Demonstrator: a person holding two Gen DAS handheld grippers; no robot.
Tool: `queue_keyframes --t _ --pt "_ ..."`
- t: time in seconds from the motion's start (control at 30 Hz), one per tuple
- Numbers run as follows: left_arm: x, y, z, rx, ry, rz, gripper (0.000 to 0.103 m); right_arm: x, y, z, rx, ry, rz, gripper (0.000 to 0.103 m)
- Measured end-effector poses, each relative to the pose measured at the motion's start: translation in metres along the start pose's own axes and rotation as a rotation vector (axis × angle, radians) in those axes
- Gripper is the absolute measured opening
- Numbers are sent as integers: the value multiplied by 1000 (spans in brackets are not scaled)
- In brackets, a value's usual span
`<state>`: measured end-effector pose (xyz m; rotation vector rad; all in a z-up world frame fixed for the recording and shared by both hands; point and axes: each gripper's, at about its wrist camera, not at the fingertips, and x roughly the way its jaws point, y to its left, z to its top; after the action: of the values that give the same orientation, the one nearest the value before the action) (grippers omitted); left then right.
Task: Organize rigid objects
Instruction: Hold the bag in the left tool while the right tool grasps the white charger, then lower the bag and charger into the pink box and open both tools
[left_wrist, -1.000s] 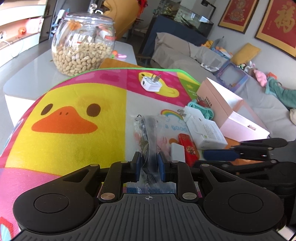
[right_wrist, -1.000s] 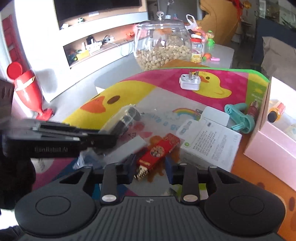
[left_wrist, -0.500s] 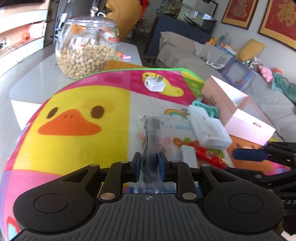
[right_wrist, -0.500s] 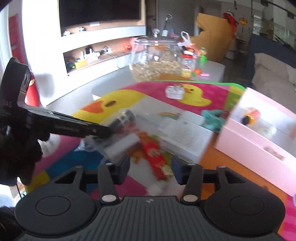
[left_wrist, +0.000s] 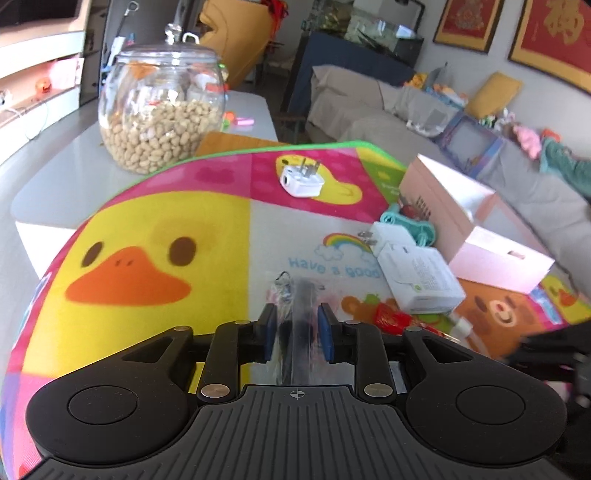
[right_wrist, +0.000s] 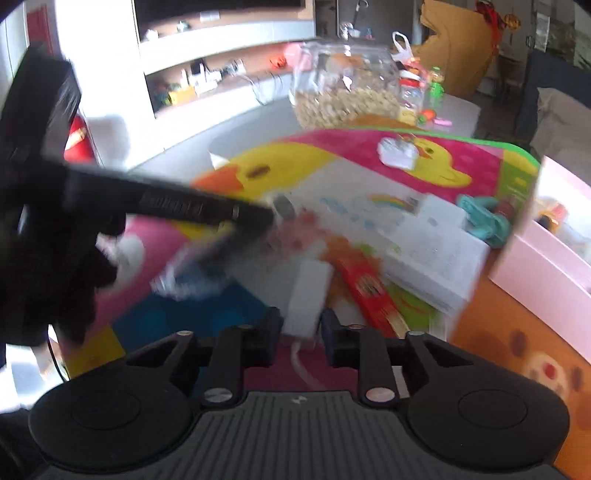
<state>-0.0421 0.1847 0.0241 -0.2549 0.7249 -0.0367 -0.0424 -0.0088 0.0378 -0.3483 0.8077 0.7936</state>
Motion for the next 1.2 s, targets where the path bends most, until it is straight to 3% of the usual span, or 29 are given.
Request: queue_keyframes --t 0.17,0.33,0.4,0.6,0.83,1.0,1.2 --pt "10 -16 -3 66 20 12 31 -23 -25 -21 12 -1 -120 21" --pt "0 -16 -18 79 3 0 31 -22 -32 -14 31 -51 -97 24" --pt "-4 -17 -23 107 -2 -10 31 -10 -32 -8 42 -37 -129 25" --pt "-17 -33 -36 174 0 -16 24 -23 -42 -14 115 -25 -70 20" --pt "-44 -87 -52 357 -16 -162 24 -100 -81 -36 284 -152 -83 20" --pt "-63 -129 -14 450 -105 -241 24 -173 -94 -42 327 -364 -137 20" --pt "-60 -176 84 475 -287 -292 24 -222 -103 -45 352 -541 -217 20"
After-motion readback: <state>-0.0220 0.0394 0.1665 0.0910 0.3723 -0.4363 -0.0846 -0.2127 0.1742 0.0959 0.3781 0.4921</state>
